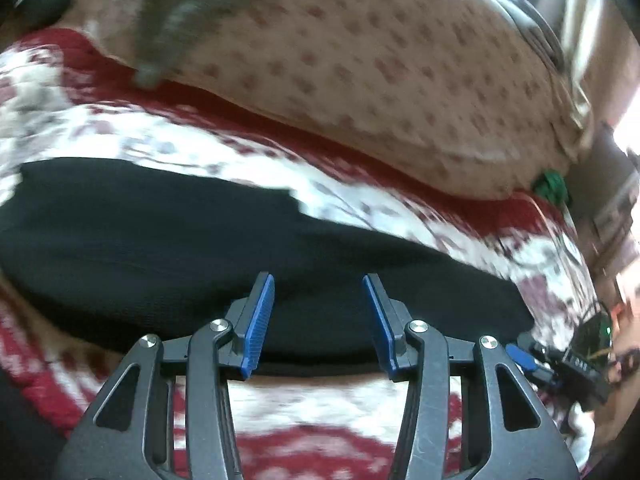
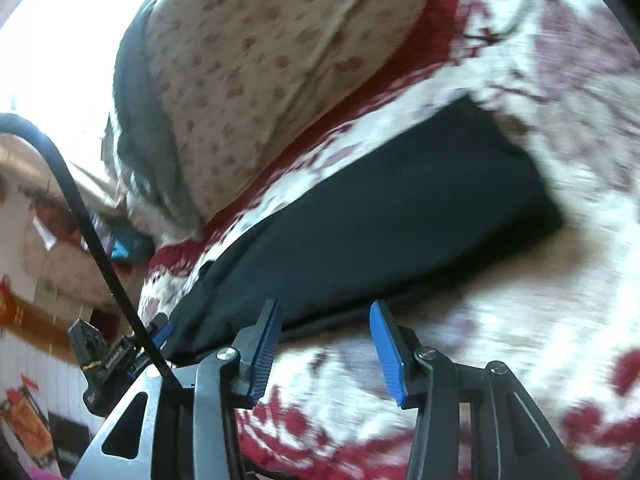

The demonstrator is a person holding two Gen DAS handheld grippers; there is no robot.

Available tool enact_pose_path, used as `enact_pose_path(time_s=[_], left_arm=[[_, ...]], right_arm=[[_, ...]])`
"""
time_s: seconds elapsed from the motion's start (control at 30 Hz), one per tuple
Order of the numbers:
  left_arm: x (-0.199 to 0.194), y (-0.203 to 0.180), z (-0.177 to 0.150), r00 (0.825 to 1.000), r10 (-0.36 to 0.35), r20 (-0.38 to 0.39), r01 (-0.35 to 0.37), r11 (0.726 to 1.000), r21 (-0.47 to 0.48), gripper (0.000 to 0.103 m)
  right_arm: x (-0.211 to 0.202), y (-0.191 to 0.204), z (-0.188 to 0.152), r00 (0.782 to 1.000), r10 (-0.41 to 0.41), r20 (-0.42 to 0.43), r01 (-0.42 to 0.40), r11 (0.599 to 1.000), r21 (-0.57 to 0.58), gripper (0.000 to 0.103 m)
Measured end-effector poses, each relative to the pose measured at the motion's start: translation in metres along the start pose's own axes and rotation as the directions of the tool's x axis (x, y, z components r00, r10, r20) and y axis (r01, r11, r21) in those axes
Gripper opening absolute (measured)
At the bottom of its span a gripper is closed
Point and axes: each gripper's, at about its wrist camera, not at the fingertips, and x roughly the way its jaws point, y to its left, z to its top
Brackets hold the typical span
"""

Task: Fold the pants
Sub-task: 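Press the folded pants flat with both grippers open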

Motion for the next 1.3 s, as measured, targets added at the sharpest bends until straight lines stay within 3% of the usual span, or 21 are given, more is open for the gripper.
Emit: enact_pose_path(time_s=[0.17, 0.43, 0.9, 1.07, 1.17, 1.3], left_arm=[[0.032, -0.052, -0.001, 0.993, -0.080, -0.091, 0.091, 0.988, 0.124, 0.045], [0.073, -0.111, 0.003, 0.988, -0.070, -0.141, 0.104, 0.961, 0.255, 0.045], [0.101, -0.147, 0.006, 0.987, -0.052, -0.152, 0.100, 0.940, 0.325, 0.045], [0.110, -0.160, 0.008, 0.981, -0.070, -0.181, 0.129, 0.932, 0.339, 0.045], [0.117, -0.177, 0.011, 0.974, -0.098, -0.204, 0.171, 0.910, 0.379, 0.045], [0.132, -0.201, 0.015, 0.960, -0.119, -0.254, 0.225, 0.868, 0.442, 0.045]], right_arm=[[-0.025, -0.031, 0.001, 0.997, -0.057, 0.054, 0.053, 0.996, 0.077, 0.047], [-0.031, -0.046, 0.011, 0.994, -0.053, 0.100, 0.041, 0.992, 0.118, 0.050], [-0.022, -0.063, 0.028, 0.990, -0.015, 0.141, -0.005, 0.990, 0.140, 0.050], [-0.025, -0.064, 0.024, 0.987, 0.004, 0.159, -0.023, 0.993, 0.115, 0.050], [-0.026, -0.064, 0.022, 0.986, 0.023, 0.164, -0.038, 0.995, 0.089, 0.050], [-0.029, -0.065, 0.020, 0.986, 0.021, 0.163, -0.030, 0.998, 0.049, 0.034]])
